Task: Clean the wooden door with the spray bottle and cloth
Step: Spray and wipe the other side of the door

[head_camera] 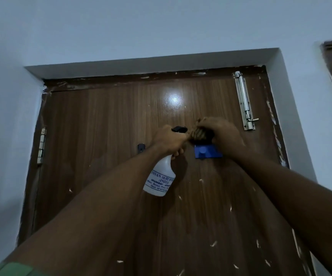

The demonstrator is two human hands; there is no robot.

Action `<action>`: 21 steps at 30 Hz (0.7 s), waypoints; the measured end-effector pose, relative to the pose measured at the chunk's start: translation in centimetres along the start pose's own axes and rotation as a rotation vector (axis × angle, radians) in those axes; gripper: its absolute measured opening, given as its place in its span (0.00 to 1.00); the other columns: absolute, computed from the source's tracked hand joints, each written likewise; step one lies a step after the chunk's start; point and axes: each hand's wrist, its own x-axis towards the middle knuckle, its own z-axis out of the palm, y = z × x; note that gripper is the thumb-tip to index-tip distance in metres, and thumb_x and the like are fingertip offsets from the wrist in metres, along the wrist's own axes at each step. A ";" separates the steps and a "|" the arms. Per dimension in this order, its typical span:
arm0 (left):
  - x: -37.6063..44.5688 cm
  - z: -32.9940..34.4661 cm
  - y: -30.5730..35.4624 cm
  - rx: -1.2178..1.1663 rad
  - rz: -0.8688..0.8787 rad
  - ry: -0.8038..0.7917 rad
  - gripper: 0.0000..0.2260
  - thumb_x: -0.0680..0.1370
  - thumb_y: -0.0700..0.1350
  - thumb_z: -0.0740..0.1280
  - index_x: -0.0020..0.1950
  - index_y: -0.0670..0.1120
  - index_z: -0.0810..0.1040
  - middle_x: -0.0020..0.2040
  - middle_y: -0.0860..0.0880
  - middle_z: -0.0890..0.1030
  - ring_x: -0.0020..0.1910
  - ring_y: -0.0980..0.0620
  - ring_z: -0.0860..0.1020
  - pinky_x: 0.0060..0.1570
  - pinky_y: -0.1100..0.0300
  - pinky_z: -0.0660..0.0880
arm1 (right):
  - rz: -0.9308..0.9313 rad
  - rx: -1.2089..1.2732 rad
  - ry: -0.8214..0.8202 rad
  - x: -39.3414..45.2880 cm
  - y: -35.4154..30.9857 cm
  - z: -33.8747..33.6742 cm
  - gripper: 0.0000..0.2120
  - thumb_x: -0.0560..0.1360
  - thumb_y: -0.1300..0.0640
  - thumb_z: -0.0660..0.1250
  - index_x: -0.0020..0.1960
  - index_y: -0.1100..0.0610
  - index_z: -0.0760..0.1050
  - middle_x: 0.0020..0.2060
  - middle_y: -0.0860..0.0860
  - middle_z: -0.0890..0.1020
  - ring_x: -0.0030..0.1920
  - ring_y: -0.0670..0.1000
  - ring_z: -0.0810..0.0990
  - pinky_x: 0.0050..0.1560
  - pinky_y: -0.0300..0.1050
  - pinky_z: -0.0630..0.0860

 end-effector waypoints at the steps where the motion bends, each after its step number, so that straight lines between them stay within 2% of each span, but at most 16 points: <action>1: -0.1 0.1 -0.3 0.014 -0.015 -0.017 0.15 0.83 0.49 0.70 0.42 0.40 0.82 0.32 0.44 0.82 0.23 0.53 0.76 0.25 0.61 0.72 | 0.098 0.022 0.047 0.8 0.3 -0.2 0.28 0.72 0.71 0.70 0.67 0.51 0.79 0.65 0.52 0.82 0.64 0.56 0.78 0.61 0.52 0.76; 3: -0.8 0.6 -1.1 0.051 -0.046 -0.069 0.15 0.83 0.49 0.70 0.42 0.40 0.82 0.32 0.44 0.82 0.24 0.52 0.76 0.26 0.60 0.72 | 0.206 0.011 0.079 1.5 0.5 0.0 0.30 0.70 0.74 0.69 0.68 0.53 0.79 0.62 0.52 0.82 0.62 0.56 0.79 0.60 0.50 0.75; 5: -1.5 0.9 -1.6 0.042 -0.042 -0.064 0.15 0.82 0.49 0.70 0.41 0.40 0.82 0.32 0.44 0.81 0.24 0.51 0.76 0.26 0.60 0.72 | 0.199 -0.007 0.056 1.5 -0.1 0.5 0.29 0.71 0.72 0.70 0.68 0.52 0.79 0.60 0.51 0.82 0.59 0.56 0.78 0.57 0.50 0.75; 7: -2.1 1.0 -1.8 -0.024 -0.013 0.020 0.15 0.82 0.49 0.70 0.40 0.41 0.82 0.30 0.45 0.81 0.23 0.51 0.76 0.26 0.60 0.72 | 0.076 0.001 -0.027 0.8 -1.0 0.8 0.27 0.72 0.69 0.72 0.67 0.50 0.80 0.61 0.50 0.82 0.60 0.56 0.78 0.56 0.49 0.74; 9: -2.2 1.2 -1.6 -0.100 0.017 0.091 0.14 0.83 0.49 0.70 0.41 0.41 0.82 0.30 0.45 0.80 0.23 0.50 0.76 0.27 0.58 0.72 | -0.166 -0.003 -0.196 -0.2 -1.7 1.1 0.23 0.72 0.62 0.76 0.66 0.48 0.81 0.65 0.49 0.80 0.63 0.55 0.76 0.59 0.52 0.73; 11: -1.9 1.6 -1.0 -0.095 0.038 0.101 0.15 0.83 0.50 0.69 0.43 0.41 0.82 0.31 0.44 0.81 0.24 0.50 0.76 0.27 0.58 0.72 | -0.326 -0.075 -0.342 -0.4 -1.8 0.7 0.23 0.75 0.58 0.75 0.69 0.46 0.79 0.69 0.48 0.77 0.66 0.54 0.74 0.57 0.53 0.74; 13: -1.6 2.3 -0.2 -0.063 0.031 0.069 0.15 0.84 0.51 0.69 0.46 0.39 0.83 0.32 0.43 0.82 0.24 0.50 0.77 0.27 0.59 0.73 | -0.354 -0.155 -0.332 0.0 -1.0 0.0 0.25 0.75 0.57 0.75 0.71 0.46 0.77 0.71 0.47 0.75 0.66 0.54 0.74 0.53 0.52 0.78; 15: -1.3 3.1 0.9 -0.064 0.027 0.039 0.15 0.83 0.50 0.69 0.49 0.37 0.83 0.33 0.43 0.82 0.25 0.50 0.77 0.27 0.58 0.73 | -0.184 -0.158 -0.188 0.2 0.1 -0.6 0.25 0.75 0.59 0.74 0.71 0.49 0.77 0.70 0.49 0.76 0.66 0.56 0.75 0.55 0.54 0.78; 18: -0.8 4.3 2.7 -0.099 -0.002 0.055 0.13 0.82 0.46 0.69 0.45 0.37 0.82 0.32 0.43 0.81 0.24 0.49 0.77 0.27 0.58 0.73 | 0.185 -0.113 0.060 -0.7 1.6 -0.9 0.26 0.75 0.65 0.70 0.71 0.52 0.76 0.68 0.53 0.78 0.65 0.59 0.74 0.60 0.54 0.73; 19: -0.7 4.8 3.2 -0.112 -0.009 0.065 0.12 0.82 0.45 0.69 0.45 0.37 0.82 0.32 0.43 0.81 0.23 0.49 0.76 0.27 0.58 0.73 | 0.249 -0.126 0.094 -1.7 1.9 -0.8 0.27 0.74 0.66 0.69 0.72 0.54 0.75 0.67 0.54 0.77 0.65 0.59 0.73 0.60 0.54 0.72; 21: -0.6 5.4 3.8 -0.125 -0.001 0.074 0.12 0.81 0.45 0.69 0.46 0.36 0.82 0.33 0.43 0.82 0.23 0.50 0.77 0.27 0.58 0.73 | 0.253 -0.179 0.097 -4.6 1.9 0.1 0.29 0.73 0.63 0.71 0.73 0.57 0.72 0.67 0.57 0.76 0.65 0.60 0.72 0.60 0.55 0.72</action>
